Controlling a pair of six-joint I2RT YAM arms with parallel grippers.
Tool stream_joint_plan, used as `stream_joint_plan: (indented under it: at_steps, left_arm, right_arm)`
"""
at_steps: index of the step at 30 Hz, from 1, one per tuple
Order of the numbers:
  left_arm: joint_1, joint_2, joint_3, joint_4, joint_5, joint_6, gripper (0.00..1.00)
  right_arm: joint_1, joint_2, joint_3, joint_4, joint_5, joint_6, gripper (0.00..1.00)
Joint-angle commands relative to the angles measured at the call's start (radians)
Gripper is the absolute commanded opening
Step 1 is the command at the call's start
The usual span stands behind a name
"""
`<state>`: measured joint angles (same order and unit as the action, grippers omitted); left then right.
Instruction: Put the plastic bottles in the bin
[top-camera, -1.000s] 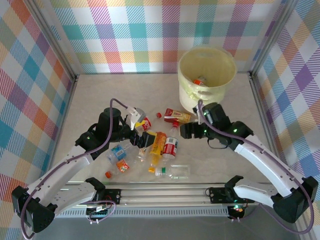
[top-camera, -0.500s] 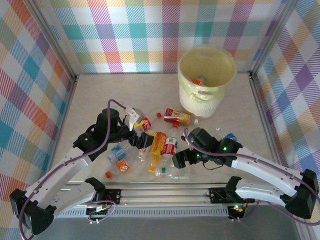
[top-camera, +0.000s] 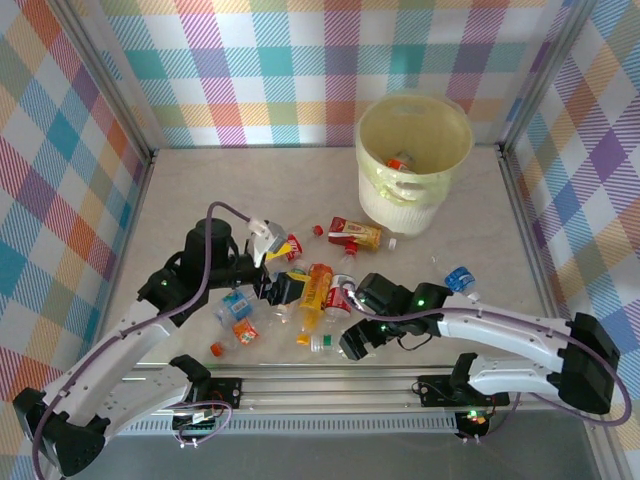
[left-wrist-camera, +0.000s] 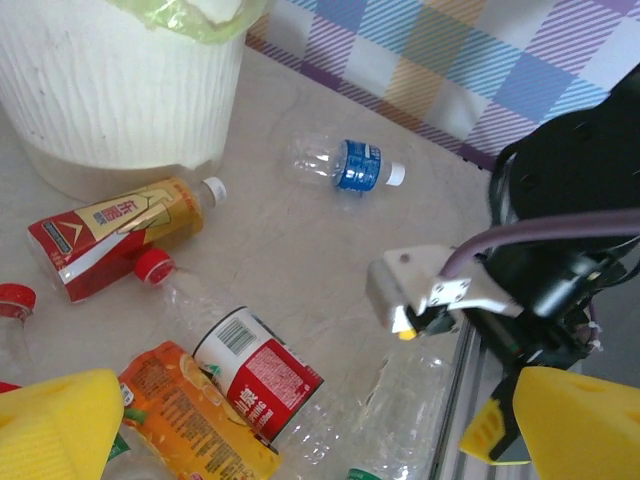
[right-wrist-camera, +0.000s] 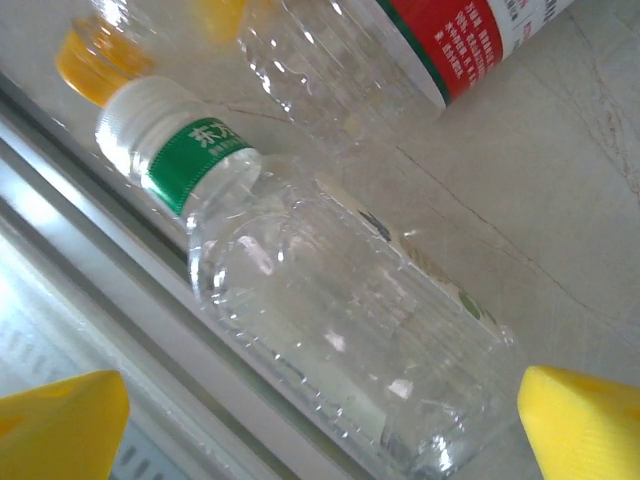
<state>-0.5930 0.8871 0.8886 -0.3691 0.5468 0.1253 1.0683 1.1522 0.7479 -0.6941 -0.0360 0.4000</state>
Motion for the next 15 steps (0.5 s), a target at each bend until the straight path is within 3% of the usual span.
stream_joint_plan:
  at_steps: [1,15]
  left_arm:
    - [0.007,-0.047,0.029,-0.022,0.033,0.045,1.00]
    - [0.006,-0.057,0.032,-0.016,0.075,0.051,1.00]
  right_arm:
    - [0.027,0.061,0.046,0.015,0.038,-0.074,1.00]
    - [0.120,0.329,0.188,-0.113,0.165,-0.148,1.00]
